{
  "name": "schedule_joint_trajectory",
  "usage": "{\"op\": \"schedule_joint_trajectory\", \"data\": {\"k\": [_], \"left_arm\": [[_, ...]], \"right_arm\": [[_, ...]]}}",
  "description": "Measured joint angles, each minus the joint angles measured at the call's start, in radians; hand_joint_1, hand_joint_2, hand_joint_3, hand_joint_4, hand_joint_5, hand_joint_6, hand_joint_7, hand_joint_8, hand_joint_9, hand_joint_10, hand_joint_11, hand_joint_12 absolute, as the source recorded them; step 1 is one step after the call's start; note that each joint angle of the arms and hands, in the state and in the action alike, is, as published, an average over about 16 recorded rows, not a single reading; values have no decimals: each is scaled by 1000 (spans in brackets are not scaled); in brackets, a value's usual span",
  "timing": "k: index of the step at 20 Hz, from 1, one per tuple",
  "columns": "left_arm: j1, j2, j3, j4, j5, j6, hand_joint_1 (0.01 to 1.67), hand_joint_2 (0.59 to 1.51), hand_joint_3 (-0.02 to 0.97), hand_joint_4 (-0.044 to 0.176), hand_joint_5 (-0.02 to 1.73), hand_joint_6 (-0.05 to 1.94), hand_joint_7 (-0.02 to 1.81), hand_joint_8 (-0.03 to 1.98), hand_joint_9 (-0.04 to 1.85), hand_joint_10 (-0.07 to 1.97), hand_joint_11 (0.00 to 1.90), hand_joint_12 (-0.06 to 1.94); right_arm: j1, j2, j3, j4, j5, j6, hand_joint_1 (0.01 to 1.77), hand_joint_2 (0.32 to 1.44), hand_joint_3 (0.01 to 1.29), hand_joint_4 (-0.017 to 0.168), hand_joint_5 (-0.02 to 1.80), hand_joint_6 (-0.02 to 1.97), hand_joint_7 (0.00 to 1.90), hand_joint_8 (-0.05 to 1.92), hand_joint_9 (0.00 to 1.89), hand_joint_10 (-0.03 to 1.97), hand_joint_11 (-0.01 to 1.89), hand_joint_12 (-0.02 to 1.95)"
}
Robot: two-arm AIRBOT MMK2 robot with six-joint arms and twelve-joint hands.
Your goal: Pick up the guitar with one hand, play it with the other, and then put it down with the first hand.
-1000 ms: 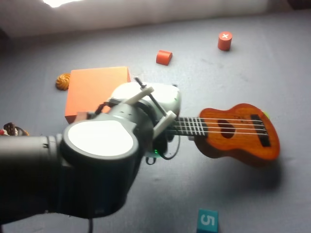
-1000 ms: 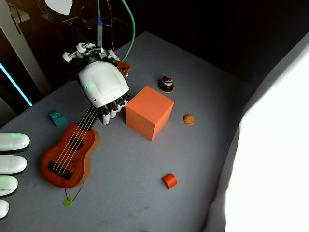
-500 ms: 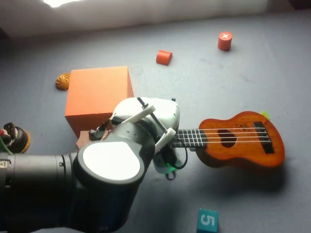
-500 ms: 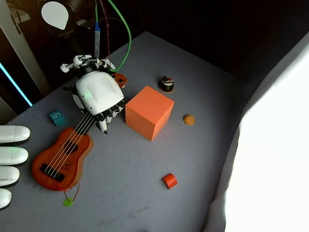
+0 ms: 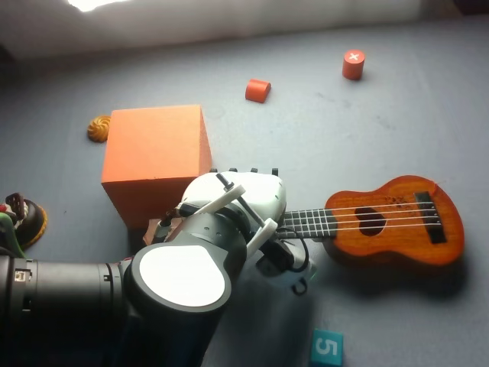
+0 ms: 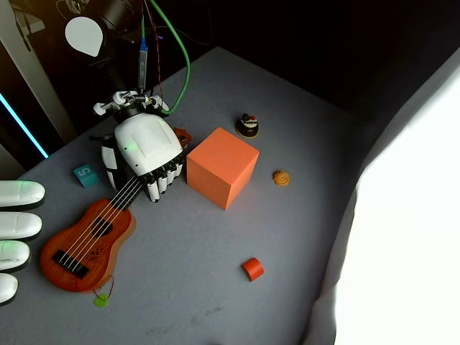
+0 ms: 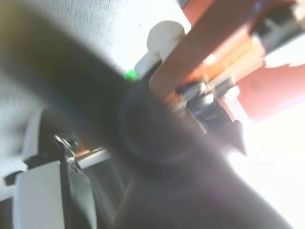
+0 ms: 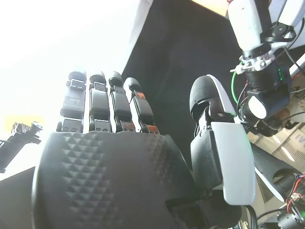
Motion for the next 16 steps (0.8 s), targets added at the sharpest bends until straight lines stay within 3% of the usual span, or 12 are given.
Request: {"op": "schedule_joint_trajectory", "data": {"k": [3, 8, 12, 16], "left_arm": [[5, -5, 0, 5, -1, -10, 624, 1067, 6, 16, 553, 1022, 649, 1164, 718, 1349, 640, 1629], [-3, -7, 2, 7, -7, 8, 406, 1065, 9, 51, 289, 437, 333, 565, 371, 755, 274, 1032], [-28, 0, 4, -13, -17, 65, 255, 1052, 10, 78, 161, 85, 180, 136, 184, 296, 92, 557], [-79, 21, 4, -78, -26, 163, 124, 1036, 12, 97, 58, -6, 67, -4, 71, 39, 22, 190]], "right_arm": [[1, 0, -1, -1, 1, 0, 366, 1281, 17, 5, 21, -1, 22, 18, 21, -5, 20, 5], [2, 0, -3, -3, 3, 0, 367, 1281, 17, 5, 22, -2, 22, 17, 21, -4, 20, 6], [2, 0, -5, -4, 3, 0, 366, 1281, 17, 5, 22, -2, 22, 17, 21, -4, 20, 6], [2, 1, -6, -7, 5, 0, 357, 1281, 17, 5, 22, -2, 21, 18, 21, -5, 20, 6]]}}
